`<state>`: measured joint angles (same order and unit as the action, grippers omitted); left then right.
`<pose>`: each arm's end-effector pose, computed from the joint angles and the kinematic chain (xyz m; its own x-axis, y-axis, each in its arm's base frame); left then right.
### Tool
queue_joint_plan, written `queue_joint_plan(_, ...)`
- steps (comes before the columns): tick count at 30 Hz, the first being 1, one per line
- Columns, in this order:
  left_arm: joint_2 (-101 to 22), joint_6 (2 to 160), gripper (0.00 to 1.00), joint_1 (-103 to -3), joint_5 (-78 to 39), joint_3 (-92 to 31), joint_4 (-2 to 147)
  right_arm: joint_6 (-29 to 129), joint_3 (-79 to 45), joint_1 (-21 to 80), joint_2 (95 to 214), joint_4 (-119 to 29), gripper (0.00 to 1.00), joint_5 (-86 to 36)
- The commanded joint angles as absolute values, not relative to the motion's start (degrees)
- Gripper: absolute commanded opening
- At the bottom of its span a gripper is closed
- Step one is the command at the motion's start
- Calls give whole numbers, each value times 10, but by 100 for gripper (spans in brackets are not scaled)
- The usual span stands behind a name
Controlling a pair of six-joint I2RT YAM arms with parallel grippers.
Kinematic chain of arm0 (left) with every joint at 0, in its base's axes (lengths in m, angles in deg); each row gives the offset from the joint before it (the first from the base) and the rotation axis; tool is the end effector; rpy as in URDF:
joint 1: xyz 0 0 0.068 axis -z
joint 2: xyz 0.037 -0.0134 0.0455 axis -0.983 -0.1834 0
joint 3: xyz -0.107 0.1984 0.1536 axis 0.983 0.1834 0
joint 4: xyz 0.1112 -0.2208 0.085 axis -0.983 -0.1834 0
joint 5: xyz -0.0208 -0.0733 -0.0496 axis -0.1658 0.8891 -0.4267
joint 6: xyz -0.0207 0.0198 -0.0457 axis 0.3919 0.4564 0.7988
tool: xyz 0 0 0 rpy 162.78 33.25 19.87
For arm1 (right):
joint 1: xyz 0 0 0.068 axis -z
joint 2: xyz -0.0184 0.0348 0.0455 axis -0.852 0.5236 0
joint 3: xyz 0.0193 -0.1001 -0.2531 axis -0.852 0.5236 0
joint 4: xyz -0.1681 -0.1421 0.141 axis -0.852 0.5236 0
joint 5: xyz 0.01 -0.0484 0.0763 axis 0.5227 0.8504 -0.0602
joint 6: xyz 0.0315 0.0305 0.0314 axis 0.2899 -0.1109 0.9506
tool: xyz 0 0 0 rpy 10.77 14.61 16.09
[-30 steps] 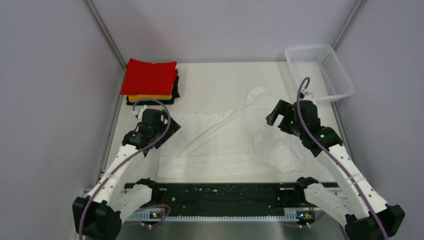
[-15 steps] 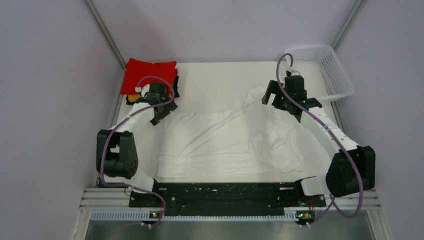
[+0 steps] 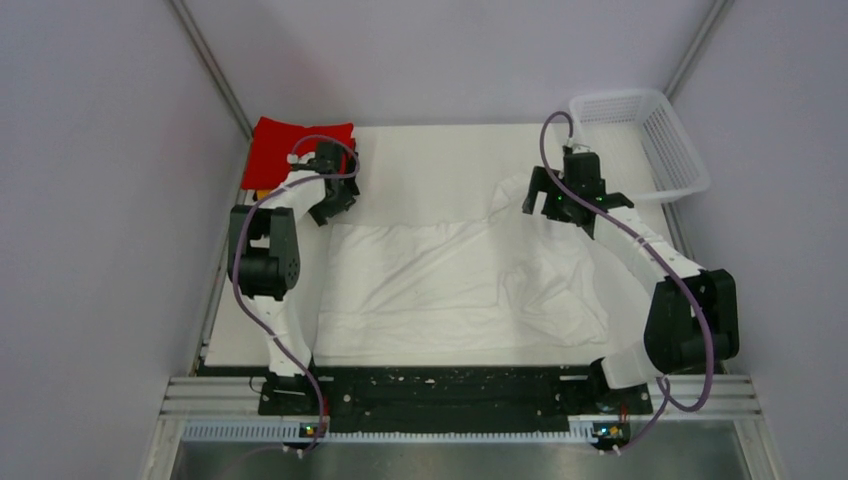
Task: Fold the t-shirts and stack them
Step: Grab the side of the flattened tshirt furthest away from the robot with both arms
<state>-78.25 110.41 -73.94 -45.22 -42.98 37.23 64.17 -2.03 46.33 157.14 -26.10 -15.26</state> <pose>0.4181 -0.0296 0.1912 -0.6365 -0.5717 -0.5177 -0.6168 0.7803 -0.1035 0.3140 0.0657 0.2621 -0.6800 0.2202 -0.6994 0.0703 0.9690 0.2367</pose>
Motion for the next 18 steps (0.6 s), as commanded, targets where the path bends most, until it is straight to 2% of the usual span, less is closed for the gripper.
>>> queue_joint_plan(1, -787, 1126, 61, -741, -468, -412, 376, 627, -36, 469, 1586, -279, 98, -153)
queue_joint_plan(3, -792, 1139, 54, -741, -469, -407, 374, 627, -36, 469, 1592, -279, 99, -152)
queue_joint_plan(11, -763, 1165, 52, -734, -480, -361, 358, 627, -29, 469, 1592, -279, 98, -157)
queue_joint_plan(18, -771, 1173, 38, -727, -494, -354, 339, 629, -27, 469, 1593, -284, 99, -164)
